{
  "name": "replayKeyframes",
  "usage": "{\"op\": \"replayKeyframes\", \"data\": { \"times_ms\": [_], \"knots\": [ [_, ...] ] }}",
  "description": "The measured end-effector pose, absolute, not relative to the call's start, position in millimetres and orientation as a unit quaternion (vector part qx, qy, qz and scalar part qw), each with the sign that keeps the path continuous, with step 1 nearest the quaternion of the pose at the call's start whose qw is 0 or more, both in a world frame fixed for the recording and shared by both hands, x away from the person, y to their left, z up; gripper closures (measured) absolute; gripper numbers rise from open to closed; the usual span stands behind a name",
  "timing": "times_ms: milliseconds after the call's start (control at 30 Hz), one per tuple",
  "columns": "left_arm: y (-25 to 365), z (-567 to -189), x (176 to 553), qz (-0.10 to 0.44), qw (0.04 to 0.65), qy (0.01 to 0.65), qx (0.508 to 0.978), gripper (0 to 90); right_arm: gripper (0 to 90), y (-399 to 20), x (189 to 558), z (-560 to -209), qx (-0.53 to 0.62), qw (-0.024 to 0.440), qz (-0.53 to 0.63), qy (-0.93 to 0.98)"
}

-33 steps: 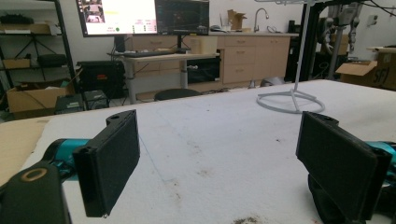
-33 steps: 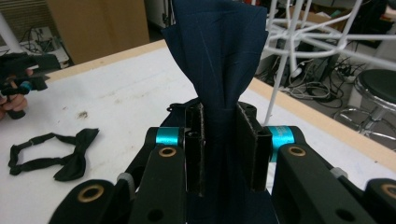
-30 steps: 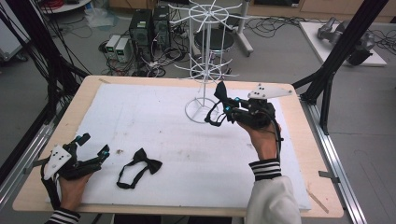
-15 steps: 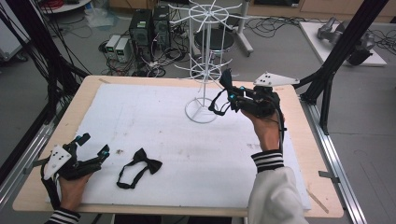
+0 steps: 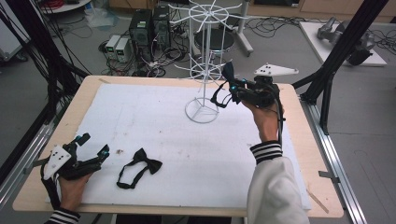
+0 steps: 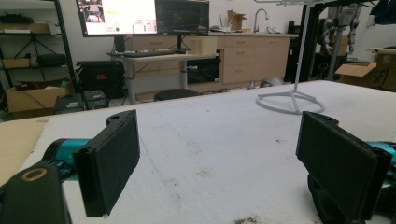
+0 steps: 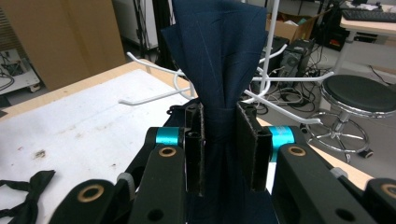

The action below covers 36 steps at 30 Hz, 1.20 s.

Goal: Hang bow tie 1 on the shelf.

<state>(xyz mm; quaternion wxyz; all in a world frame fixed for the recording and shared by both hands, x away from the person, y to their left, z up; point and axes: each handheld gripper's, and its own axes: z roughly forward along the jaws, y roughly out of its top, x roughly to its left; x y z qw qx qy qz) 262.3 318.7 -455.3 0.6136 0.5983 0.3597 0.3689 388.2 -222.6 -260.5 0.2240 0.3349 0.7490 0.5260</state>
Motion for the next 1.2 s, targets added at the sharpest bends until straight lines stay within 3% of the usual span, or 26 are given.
{"op": "replayKeyframes", "data": {
  "times_ms": [833,1200],
  "knots": [
    [319.1,-455.3,262.0,0.368,0.613,0.360,0.599,14.0,73.3,-210.9,410.7,-266.1,0.339,0.236,0.509,0.755],
    [318.9,-455.4,262.1,0.369,0.614,0.359,0.598,14.0,60.3,-208.0,408.2,-264.8,0.342,0.241,0.515,0.748]
  ]
}}
